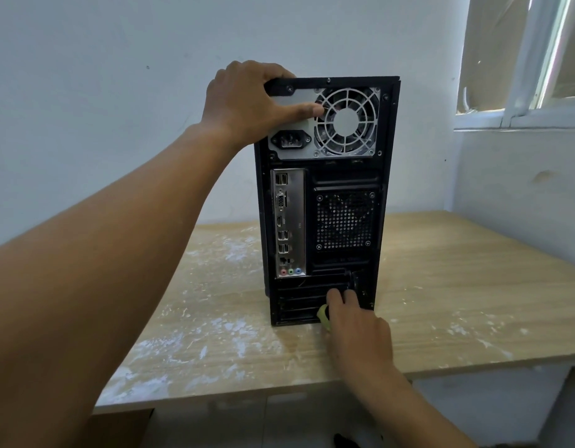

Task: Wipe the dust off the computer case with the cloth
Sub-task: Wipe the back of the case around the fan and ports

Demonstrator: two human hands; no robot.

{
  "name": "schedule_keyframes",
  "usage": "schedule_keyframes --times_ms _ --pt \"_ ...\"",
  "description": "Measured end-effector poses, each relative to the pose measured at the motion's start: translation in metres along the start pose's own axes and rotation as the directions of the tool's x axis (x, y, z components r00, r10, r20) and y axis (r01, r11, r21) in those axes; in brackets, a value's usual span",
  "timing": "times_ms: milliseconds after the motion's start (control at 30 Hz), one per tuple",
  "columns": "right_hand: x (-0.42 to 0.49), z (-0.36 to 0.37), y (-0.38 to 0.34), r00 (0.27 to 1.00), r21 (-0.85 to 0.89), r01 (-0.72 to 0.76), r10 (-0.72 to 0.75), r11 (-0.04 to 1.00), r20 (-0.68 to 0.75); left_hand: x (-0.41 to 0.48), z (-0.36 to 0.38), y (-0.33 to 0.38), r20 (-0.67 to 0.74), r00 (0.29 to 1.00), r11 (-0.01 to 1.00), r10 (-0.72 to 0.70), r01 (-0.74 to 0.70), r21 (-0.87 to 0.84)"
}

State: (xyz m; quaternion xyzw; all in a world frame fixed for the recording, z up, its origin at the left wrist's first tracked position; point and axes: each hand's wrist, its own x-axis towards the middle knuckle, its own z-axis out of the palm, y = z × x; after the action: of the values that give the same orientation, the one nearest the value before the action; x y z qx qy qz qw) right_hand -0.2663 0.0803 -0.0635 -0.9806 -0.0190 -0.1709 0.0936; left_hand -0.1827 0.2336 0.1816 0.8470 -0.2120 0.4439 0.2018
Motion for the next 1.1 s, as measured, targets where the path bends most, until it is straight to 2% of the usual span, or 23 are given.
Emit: schedule_keyframes --times_ms 167,400,600,900,1100 --pt "0.0 0.003 -0.006 1.0 0.021 -0.017 0.017 1.0 0.0 0.001 -0.001 0.001 -0.004 1.0 1.0 -0.006 0.006 0.002" --pt "0.0 0.013 -0.05 0.987 0.116 0.151 -0.156 0.982 0.027 0.0 -0.001 0.001 -0.004 1.0 1.0 -0.005 0.005 0.001" --pt "-0.002 0.011 -0.042 0.98 0.154 0.191 -0.197 0.969 0.024 -0.001 -0.001 0.001 -0.005 1.0 1.0 -0.008 0.008 -0.009" --pt "0.0 -0.007 0.009 0.998 -0.098 0.064 -0.066 0.993 -0.017 -0.001 -0.001 0.003 0.001 1.0 1.0 -0.011 0.011 -0.019" --pt "-0.002 0.0 0.009 0.999 -0.079 -0.033 0.03 0.996 -0.041 -0.001 -0.001 0.001 -0.004 1.0 1.0 0.003 -0.003 -0.019"
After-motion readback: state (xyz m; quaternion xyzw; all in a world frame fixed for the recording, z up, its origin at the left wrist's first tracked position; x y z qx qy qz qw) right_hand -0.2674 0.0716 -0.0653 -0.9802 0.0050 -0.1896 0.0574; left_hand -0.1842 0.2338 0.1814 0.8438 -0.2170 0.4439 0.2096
